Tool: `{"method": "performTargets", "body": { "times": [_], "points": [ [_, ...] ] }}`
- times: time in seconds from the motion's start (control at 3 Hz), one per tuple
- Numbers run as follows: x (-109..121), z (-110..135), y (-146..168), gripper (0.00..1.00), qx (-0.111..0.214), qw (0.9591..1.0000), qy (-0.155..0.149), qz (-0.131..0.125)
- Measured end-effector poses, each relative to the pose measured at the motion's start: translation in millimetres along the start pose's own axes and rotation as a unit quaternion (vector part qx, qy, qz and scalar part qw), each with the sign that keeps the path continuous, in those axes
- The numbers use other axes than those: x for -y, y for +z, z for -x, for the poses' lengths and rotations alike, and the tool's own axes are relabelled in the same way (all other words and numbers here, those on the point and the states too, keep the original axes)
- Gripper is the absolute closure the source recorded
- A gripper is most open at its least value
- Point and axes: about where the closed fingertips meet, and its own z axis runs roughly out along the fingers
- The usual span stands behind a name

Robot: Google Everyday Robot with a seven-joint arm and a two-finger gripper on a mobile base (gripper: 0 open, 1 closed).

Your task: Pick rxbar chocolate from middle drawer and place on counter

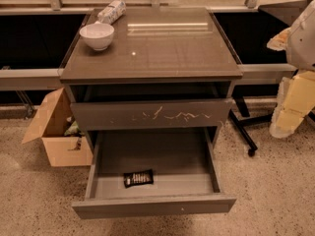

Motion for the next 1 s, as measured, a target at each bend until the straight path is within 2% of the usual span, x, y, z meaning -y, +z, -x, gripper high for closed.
{"method": "performTargets", "body": {
  "times": [0.33, 0.67, 1.0],
  "points": [
    [0, 0, 0, 0.00, 0.000, 1.0000, 0.000, 0.000],
    [3, 9, 22, 0.00, 0.029, 0.9995, -0.012, 0.008],
    [1, 35, 76, 0.00, 0.084, 0.9942, -0.049, 0.048]
  ]
}}
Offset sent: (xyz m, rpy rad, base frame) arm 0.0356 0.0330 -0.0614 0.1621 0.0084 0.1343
